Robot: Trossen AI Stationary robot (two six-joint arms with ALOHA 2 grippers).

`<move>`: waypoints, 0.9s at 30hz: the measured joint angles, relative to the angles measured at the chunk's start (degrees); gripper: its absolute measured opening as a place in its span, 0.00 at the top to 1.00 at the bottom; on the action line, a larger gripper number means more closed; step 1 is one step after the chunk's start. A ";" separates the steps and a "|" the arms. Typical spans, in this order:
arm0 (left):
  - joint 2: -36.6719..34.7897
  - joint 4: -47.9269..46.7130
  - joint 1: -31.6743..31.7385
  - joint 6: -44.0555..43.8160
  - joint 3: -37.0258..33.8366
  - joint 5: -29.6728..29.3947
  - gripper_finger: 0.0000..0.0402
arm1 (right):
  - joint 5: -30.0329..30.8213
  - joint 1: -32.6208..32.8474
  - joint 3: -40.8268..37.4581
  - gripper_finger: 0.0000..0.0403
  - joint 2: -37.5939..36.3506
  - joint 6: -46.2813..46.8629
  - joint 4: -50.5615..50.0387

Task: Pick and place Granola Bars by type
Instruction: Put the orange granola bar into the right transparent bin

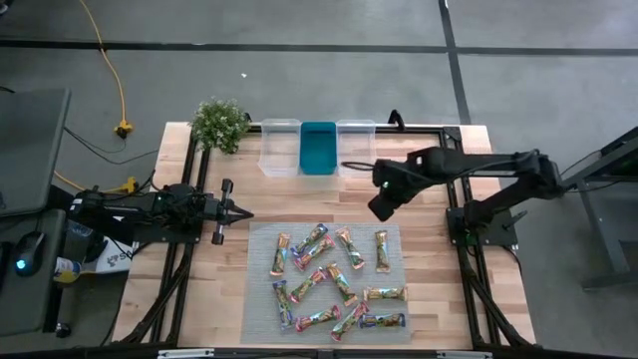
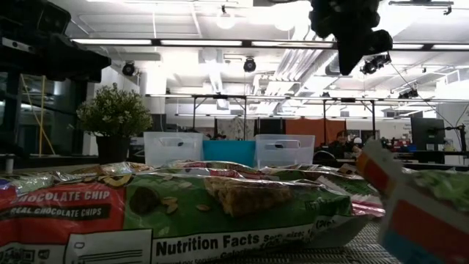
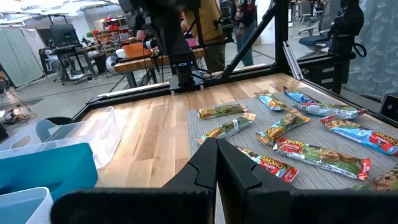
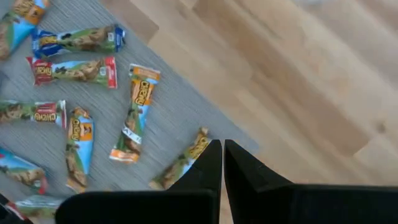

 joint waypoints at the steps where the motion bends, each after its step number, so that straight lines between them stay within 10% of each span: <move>1: 0.02 0.00 -0.01 -0.01 -0.01 0.01 1.00 | -0.43 0.41 0.00 1.00 0.80 1.91 -0.03; 27: 0.00 0.00 -0.01 -0.01 -0.01 0.00 1.00 | 1.99 21.01 -13.55 0.92 5.87 43.50 10.60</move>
